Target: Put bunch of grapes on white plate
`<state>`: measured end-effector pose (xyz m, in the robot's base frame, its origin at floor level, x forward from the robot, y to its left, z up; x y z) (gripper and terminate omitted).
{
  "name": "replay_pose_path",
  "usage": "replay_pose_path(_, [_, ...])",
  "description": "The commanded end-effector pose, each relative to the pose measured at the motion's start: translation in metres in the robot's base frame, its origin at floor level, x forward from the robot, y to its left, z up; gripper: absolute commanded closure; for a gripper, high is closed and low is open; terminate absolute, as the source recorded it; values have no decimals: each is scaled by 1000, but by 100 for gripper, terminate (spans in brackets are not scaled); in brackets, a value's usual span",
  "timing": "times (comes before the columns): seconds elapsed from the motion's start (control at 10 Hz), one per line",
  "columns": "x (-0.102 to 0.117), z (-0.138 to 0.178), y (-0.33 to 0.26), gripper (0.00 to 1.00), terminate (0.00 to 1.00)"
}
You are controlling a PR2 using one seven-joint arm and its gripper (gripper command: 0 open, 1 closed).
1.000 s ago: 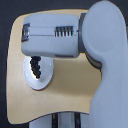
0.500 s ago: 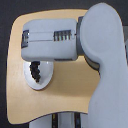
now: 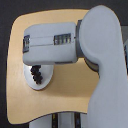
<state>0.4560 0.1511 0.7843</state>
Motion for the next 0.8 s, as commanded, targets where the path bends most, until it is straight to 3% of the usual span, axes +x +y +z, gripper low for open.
replay_pose_path(0.0, [-2, -12, -3, 100, 0])
replay_pose_path(0.7, [7, -15, 5, 100, 0])
